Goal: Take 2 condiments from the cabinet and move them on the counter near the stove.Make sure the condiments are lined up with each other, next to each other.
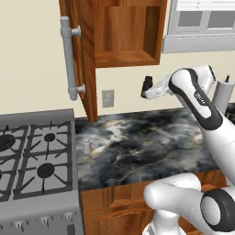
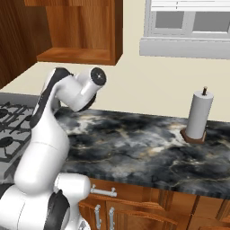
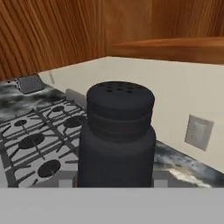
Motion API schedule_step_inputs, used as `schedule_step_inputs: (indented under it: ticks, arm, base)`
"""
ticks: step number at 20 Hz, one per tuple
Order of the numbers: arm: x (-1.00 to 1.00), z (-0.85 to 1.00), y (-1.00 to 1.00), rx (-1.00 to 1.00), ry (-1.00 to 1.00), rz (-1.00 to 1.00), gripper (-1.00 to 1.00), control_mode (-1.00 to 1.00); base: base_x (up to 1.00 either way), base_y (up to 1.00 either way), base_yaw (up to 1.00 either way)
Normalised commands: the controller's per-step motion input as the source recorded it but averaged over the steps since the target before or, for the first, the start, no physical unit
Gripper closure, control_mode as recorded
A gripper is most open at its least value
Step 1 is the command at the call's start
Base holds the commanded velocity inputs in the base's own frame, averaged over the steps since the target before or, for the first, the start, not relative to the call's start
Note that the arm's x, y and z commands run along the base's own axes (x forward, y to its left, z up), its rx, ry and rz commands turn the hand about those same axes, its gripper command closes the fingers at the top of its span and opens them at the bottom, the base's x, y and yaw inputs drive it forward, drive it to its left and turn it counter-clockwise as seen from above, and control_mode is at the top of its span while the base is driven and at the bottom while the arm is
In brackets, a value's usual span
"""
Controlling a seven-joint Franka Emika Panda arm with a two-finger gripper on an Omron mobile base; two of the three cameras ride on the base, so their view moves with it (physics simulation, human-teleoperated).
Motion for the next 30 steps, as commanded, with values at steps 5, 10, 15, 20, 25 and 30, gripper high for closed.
schedule_step_inputs:
  ticks: [5, 10, 15, 20, 25, 30]
  arm:
    - [0.0, -0.53, 0.28, 0.0, 0.08, 0.28, 1.0, -1.0]
    - [0.0, -0.46, 0.34, 0.0, 0.07, 0.22, 1.0, -1.0]
    - [0.0, -0.36, 0.26, 0.0, 0.07, 0.17, 1.0, -1.0]
    - [0.0, -0.34, 0.2, 0.0, 0.05, 0.13, 1.0, -1.0]
    - [0.0, -0.21, 0.15, 0.0, 0.1, 0.11, 1.0, -1.0]
    - [0.0, -0.29, 0.13, 0.0, 0.03, 0.09, 1.0, -1.0]
  base:
    - [0.0, 0.0, 0.0]
    - [0.0, 0.0, 0.0]
    - [0.0, 0.0, 0.0]
    - [0.0, 0.0, 0.0]
    - [0.0, 0.0, 0.0]
    - [0.0, 0.0, 0.0]
